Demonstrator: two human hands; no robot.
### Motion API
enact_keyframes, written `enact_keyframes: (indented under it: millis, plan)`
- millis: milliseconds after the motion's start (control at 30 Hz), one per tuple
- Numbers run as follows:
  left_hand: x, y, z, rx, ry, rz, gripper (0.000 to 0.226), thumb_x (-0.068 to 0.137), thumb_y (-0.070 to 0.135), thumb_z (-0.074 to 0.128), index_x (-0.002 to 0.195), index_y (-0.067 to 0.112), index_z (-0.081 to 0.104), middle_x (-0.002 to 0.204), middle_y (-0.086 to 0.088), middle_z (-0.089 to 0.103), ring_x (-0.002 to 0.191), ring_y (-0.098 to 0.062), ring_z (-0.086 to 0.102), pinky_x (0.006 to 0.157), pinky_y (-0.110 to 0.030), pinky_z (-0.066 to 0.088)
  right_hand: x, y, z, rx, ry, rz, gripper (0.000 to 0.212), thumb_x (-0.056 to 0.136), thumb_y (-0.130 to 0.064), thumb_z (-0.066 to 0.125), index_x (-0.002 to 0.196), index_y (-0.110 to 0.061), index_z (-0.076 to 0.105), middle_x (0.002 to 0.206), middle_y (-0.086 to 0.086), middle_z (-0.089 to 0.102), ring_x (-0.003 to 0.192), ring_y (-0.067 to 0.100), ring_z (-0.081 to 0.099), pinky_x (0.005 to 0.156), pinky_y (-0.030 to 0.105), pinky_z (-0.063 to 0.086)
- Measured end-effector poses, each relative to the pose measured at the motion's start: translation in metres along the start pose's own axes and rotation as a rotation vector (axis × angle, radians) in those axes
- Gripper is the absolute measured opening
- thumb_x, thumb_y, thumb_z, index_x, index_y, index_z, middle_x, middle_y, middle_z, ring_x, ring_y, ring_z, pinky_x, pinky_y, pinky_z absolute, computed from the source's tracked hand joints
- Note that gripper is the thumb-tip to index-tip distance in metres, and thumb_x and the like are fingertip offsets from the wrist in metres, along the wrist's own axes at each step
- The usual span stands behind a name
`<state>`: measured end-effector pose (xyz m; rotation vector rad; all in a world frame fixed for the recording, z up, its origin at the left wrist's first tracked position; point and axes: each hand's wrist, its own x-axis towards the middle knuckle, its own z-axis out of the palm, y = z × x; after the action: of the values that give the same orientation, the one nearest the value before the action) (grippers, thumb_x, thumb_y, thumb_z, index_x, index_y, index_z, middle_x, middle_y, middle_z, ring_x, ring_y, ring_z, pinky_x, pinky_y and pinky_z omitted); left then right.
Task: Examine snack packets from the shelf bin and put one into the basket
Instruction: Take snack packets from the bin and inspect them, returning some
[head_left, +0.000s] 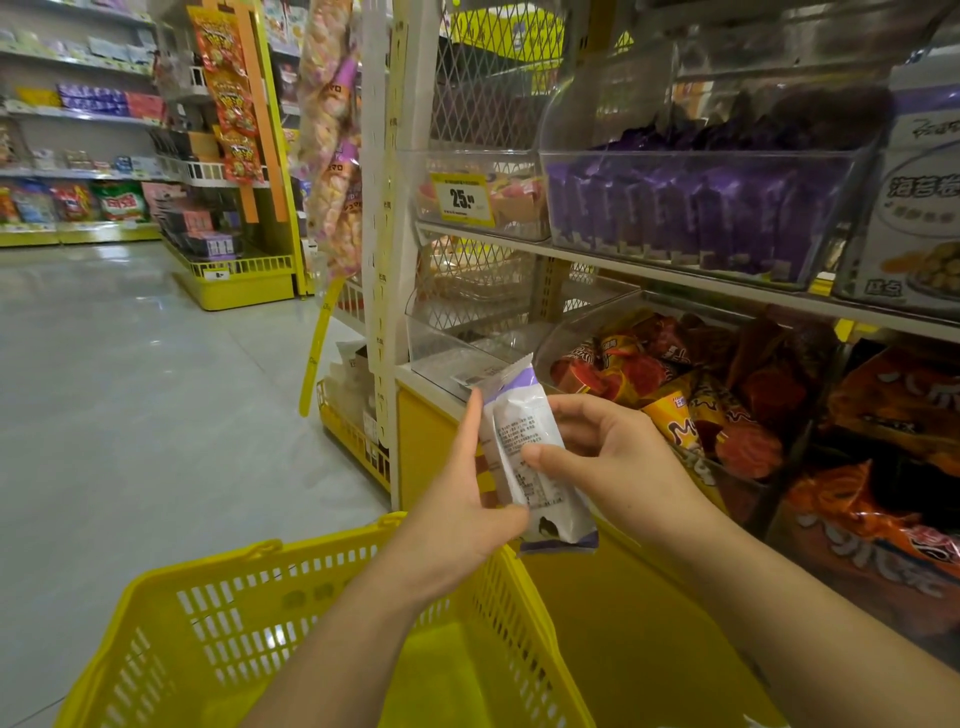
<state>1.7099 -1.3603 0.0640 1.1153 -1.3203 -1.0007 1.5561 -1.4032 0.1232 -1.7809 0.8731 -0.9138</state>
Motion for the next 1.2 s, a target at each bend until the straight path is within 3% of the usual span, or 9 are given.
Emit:
enact_keyframes:
  millis: [167,233,467,600,667,733,833,933,1200]
  plan:
    - [-0.003,0.004,0.002,-0.110,-0.033,0.007,0.109,0.080,-0.011,0.064,0.151,0.047,0.004,0.132,0.032,0.045,0.107,0.009,0.061,0.081,-0.025,0.055,0.002,0.001,0.003,0.058,0.034,0.005,0.035,0.082,-0.005,0.072,0.114,-0.013,0.064,0.095,0.003,0.076,0.085,0.016,0.073,0.074,0.034,0.061]
    - [-0.001,0.004,0.001,-0.222,-0.009,0.002,0.099,0.083,-0.006,0.063,0.151,0.045,0.011,0.130,0.036,0.048,0.118,0.006,0.055,0.095,-0.030,0.052,0.002,0.000,0.003,0.089,0.049,0.001,0.032,0.083,-0.007,0.072,0.113,-0.016,0.065,0.097,0.004,0.076,0.087,0.017,0.073,0.077,0.039,0.060]
    - [0.004,0.012,0.009,-0.395,0.031,-0.007,0.085,0.079,0.033,0.073,0.148,0.043,0.026,0.139,-0.001,0.056,0.122,-0.018,0.059,0.105,-0.050,0.045,-0.002,0.000,0.007,0.213,-0.123,0.044,0.027,0.095,-0.014,0.054,0.119,-0.016,0.065,0.107,0.001,0.074,0.094,0.014,0.071,0.074,0.025,0.059]
    - [0.002,0.012,0.009,-0.544,0.055,-0.047,0.071,0.080,0.020,0.067,0.144,0.028,0.039,0.131,-0.015,0.059,0.122,-0.032,0.058,0.102,-0.060,0.043,-0.002,0.007,0.005,0.149,-0.234,0.095,0.032,0.098,-0.010,0.050,0.126,-0.021,0.061,0.116,0.005,0.070,0.096,0.017,0.068,0.082,0.033,0.055]
    - [0.001,0.017,0.008,-0.667,0.011,-0.050,0.061,0.083,0.015,0.060,0.141,0.019,0.043,0.128,-0.018,0.062,0.119,-0.035,0.059,0.099,-0.056,0.047,-0.002,0.009,0.005,0.153,-0.214,0.123,0.038,0.094,-0.008,0.058,0.130,-0.020,0.056,0.118,0.007,0.069,0.085,0.011,0.065,0.072,0.024,0.052]
    - [0.000,0.021,0.007,-0.733,-0.037,-0.037,0.054,0.084,0.011,0.054,0.137,0.016,0.047,0.125,-0.018,0.065,0.116,-0.034,0.062,0.093,-0.049,0.053,0.001,0.013,0.001,0.227,-0.193,0.162,0.044,0.087,-0.008,0.066,0.127,-0.021,0.054,0.116,0.003,0.070,0.092,0.012,0.069,0.076,0.027,0.057]
    - [-0.001,0.023,0.007,-0.734,-0.066,-0.042,0.052,0.084,0.005,0.047,0.136,0.012,0.048,0.122,-0.018,0.067,0.109,-0.032,0.066,0.080,-0.043,0.059,0.004,0.016,-0.010,0.236,-0.158,0.154,0.044,0.076,-0.013,0.073,0.119,-0.014,0.061,0.105,0.008,0.074,0.099,0.030,0.069,0.089,0.043,0.056]
    - [-0.002,0.022,0.007,-0.683,-0.065,-0.058,0.055,0.084,0.004,0.048,0.138,0.016,0.047,0.124,-0.016,0.066,0.112,-0.032,0.065,0.083,-0.047,0.058,0.004,0.017,-0.016,0.195,-0.138,0.112,0.030,0.081,-0.014,0.070,0.110,-0.017,0.067,0.103,0.013,0.074,0.097,0.038,0.068,0.090,0.047,0.055]
    - [-0.002,0.019,0.000,-0.425,0.111,-0.041,0.052,0.099,-0.006,0.035,0.126,0.033,0.056,0.120,-0.007,0.069,0.108,-0.028,0.067,0.088,-0.054,0.054,-0.003,0.005,-0.015,0.130,-0.275,-0.031,0.062,0.092,0.011,0.050,0.139,-0.028,0.047,0.125,-0.008,0.066,0.115,0.013,0.062,0.092,0.031,0.054]
